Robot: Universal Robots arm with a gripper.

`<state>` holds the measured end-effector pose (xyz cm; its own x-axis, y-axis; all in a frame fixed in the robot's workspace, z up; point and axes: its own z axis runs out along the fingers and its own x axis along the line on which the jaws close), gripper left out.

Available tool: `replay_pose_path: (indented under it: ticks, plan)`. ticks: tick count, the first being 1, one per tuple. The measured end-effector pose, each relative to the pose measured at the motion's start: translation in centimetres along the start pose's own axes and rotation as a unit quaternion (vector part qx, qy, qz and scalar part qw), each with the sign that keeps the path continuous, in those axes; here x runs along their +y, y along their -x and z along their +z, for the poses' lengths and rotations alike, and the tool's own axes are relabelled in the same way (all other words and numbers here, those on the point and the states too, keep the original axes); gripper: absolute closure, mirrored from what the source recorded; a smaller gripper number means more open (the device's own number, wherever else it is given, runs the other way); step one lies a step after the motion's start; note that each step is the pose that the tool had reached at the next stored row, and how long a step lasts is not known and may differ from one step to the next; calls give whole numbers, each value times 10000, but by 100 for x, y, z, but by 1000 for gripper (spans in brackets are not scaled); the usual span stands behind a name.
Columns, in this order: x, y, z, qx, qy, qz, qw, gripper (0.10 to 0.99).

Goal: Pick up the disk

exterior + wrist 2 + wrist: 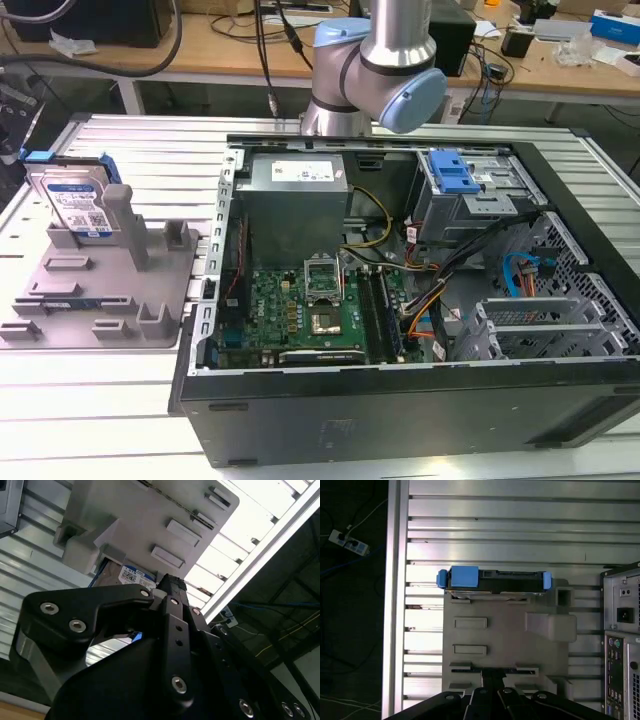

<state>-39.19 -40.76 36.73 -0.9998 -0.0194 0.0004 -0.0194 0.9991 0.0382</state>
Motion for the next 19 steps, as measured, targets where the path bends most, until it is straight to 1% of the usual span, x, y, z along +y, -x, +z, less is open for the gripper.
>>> replay_pose_path:
  ticks: [2, 3, 4, 6, 8, 9, 10, 11, 13, 14, 15, 17, 18, 19]
  plan:
    - [0, 0, 0, 1, 0, -26, 10000, 980]
    - [0, 0, 0, 8, 0, -199, 9998, 980]
    - [0, 0, 3, 19, 0, -506, 9987, 980]
    - [0, 0, 6, 28, 0, -715, 9974, 980]
    - [0, 0, 10, 38, 0, -1005, 9949, 980]
    - [0, 0, 11, 42, 0, -1095, 9940, 980]
    - [0, 0, 14, 47, -1, -1238, 9923, 980]
    - [0, 0, 17, 55, -1, -1422, 9898, 980]
    - [-1, 0, 21, 62, -1, -1626, 9867, 980]
    - [-1, 0, 24, 70, -1, -1819, 9833, 980]
    - [-1, 0, 27, 76, -1, -1974, 9803, 980]
    - [-1, 0, 30, 83, -1, -2156, 9765, 980]
    - [-1, 0, 32, 86, -1, -2251, 9743, 980]
    - [-1, 0, 34, 90, -1, -2360, 9717, 980]
